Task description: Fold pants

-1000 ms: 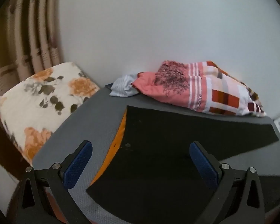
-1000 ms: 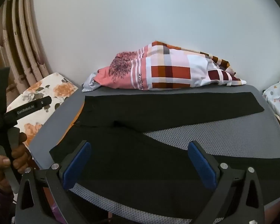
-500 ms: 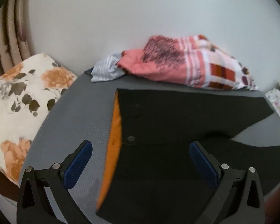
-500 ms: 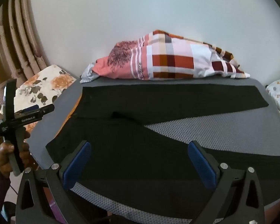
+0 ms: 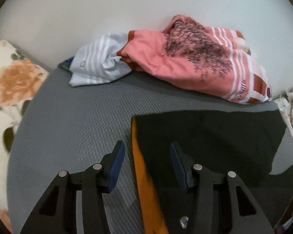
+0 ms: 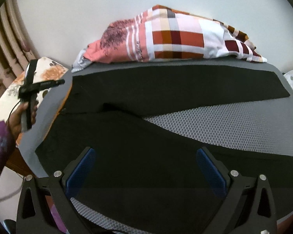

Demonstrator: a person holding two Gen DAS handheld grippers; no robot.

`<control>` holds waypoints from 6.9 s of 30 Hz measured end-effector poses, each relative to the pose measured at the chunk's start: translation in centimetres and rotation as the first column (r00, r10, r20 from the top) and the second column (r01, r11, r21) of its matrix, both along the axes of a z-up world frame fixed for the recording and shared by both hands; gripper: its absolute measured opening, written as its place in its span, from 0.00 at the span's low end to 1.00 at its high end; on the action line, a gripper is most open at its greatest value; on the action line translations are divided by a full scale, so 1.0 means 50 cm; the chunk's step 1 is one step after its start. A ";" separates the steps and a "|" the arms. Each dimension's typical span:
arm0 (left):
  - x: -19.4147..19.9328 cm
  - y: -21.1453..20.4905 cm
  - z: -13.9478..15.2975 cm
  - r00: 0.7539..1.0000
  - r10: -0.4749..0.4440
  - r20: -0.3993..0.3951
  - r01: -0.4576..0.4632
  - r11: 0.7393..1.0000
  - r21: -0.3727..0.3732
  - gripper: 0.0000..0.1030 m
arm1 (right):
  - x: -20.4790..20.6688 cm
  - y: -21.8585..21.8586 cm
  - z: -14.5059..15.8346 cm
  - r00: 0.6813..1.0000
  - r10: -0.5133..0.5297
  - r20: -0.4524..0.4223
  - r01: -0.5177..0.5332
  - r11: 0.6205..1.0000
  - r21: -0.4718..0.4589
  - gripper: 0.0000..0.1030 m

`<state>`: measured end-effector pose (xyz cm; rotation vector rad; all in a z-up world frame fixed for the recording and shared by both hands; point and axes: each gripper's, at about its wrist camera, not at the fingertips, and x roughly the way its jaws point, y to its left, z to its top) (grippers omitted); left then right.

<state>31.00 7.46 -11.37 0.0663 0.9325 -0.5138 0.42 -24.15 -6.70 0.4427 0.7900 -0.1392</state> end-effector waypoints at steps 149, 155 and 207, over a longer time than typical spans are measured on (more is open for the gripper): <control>-0.590 -0.216 -0.078 0.993 -0.095 -0.072 0.105 0.983 0.152 0.78 | -0.606 -0.594 -0.386 0.729 -0.684 -0.024 0.479 0.485 0.732 0.04; -0.583 -0.212 -0.085 0.992 -0.103 -0.075 0.114 0.981 0.157 0.86 | -0.646 -0.586 -0.423 0.697 -0.716 -0.044 0.464 0.403 0.789 0.02; -0.580 -0.238 -0.096 0.991 -0.133 -0.029 0.136 0.973 0.187 1.00 | -0.728 -0.594 -0.476 0.691 -0.721 -0.052 0.381 0.302 0.874 0.08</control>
